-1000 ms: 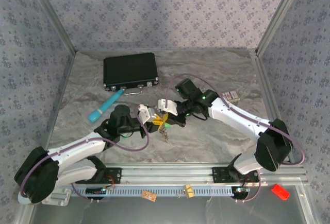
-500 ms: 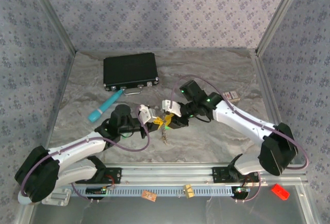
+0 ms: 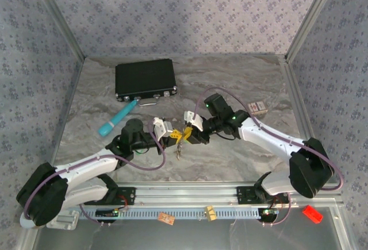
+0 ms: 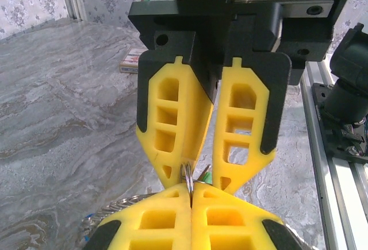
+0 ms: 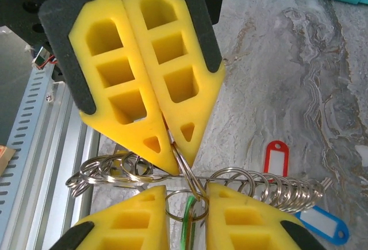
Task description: Put the keys on the keyring
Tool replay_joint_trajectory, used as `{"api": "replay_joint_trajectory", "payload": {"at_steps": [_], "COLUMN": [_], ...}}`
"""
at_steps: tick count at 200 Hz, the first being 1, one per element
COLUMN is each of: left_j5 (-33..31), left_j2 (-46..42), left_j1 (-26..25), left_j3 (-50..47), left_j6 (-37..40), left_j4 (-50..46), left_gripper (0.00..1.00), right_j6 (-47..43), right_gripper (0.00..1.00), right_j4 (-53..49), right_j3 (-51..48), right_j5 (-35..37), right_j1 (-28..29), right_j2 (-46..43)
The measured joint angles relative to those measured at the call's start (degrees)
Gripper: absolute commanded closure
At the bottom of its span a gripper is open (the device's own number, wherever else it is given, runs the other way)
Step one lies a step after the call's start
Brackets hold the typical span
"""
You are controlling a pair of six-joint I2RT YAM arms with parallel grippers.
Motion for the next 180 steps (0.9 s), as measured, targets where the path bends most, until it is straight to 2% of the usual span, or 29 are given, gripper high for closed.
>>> {"api": "replay_joint_trajectory", "payload": {"at_steps": [59, 78, 124, 155, 180], "left_j5": [0.02, 0.17, 0.35, 0.94, 1.29], "left_j2": [0.00, 0.00, 0.00, 0.00, 0.00], "left_j1": [0.00, 0.00, -0.02, -0.02, -0.02], "left_j3": [-0.15, -0.15, -0.26, -0.37, -0.37], "left_j6": [-0.20, -0.44, -0.42, -0.42, -0.42], "left_j4": [1.92, 2.27, 2.54, 2.54, 2.54], "left_gripper": [1.00, 1.00, 1.00, 1.00, 1.00], "right_j6": [0.63, 1.01, 0.50, -1.18, -1.22], "right_gripper": [0.81, 0.73, 0.64, 0.63, 0.70], "right_j4": [0.83, 1.07, 0.66, -1.86, -1.79], "right_j3": [-0.22, -0.22, -0.42, -0.42, -0.42], "right_j5": [-1.55, -1.73, -3.23, -5.18, -5.51], "right_j1": [-0.90, -0.94, -2.29, -4.57, -4.90], "right_j2": [-0.83, -0.94, -2.32, -4.96, -5.35]}}
